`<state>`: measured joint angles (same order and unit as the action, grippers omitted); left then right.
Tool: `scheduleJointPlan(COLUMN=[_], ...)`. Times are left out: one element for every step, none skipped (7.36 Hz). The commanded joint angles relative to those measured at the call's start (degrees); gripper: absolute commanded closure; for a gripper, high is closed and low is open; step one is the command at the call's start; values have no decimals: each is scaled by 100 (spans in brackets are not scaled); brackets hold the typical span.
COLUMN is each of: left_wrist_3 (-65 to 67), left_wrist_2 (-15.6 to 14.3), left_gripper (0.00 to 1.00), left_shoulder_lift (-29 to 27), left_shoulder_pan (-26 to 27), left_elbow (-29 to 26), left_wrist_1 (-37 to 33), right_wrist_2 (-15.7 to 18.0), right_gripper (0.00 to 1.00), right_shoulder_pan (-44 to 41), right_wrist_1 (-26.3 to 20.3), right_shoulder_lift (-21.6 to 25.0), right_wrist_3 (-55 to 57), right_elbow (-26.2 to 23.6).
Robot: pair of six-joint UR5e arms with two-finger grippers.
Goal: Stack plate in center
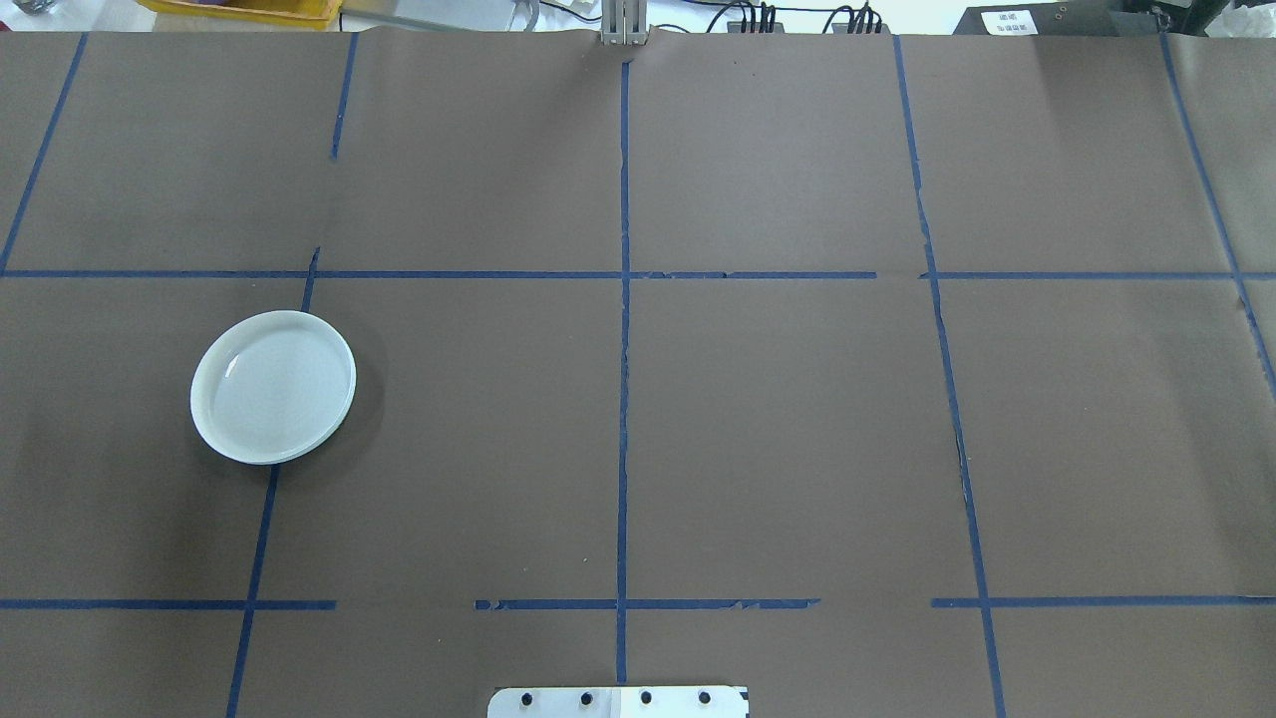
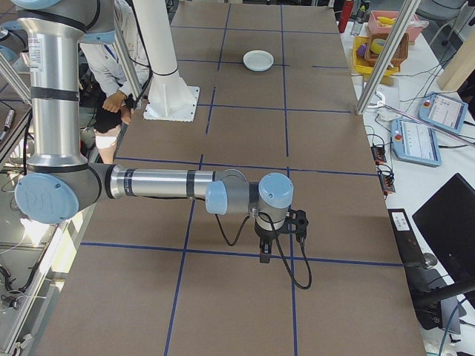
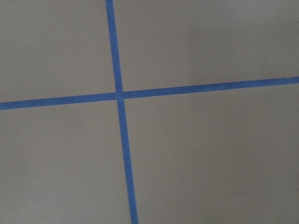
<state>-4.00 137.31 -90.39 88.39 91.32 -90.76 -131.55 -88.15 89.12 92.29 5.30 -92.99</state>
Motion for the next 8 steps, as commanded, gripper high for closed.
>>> scheduleJointPlan(left_wrist_3=[-181, -215, -216, -216, -198, -207, -198, -198], left_wrist_2=[76, 24, 23, 23, 23, 23, 23, 23], left_gripper=[0, 0, 0, 0, 0, 0, 0, 0], left_shoulder_lift=[3, 29, 65, 108, 100, 109, 109, 109], left_shoulder_pan=[477, 478, 469, 478, 469, 469, 469, 460], left_elbow=[44, 44, 61, 70, 70, 53, 70, 70], left_wrist_1=[155, 76, 23, 23, 23, 23, 23, 23], right_wrist_2=[-3, -3, 6, 6, 6, 6, -2, 6], right_gripper=[0, 0, 0, 0, 0, 0, 0, 0], right_shoulder_pan=[0, 0, -9, 0, 0, 0, 0, 0], right_wrist_1=[0, 0, 0, 0, 0, 0, 0, 0], right_shoulder_lift=[0, 0, 0, 0, 0, 0, 0, 0], right_wrist_3=[7, -2, 7, -2, 7, 7, 7, 7], right_elbow=[0, 0, 0, 0, 0, 0, 0, 0])
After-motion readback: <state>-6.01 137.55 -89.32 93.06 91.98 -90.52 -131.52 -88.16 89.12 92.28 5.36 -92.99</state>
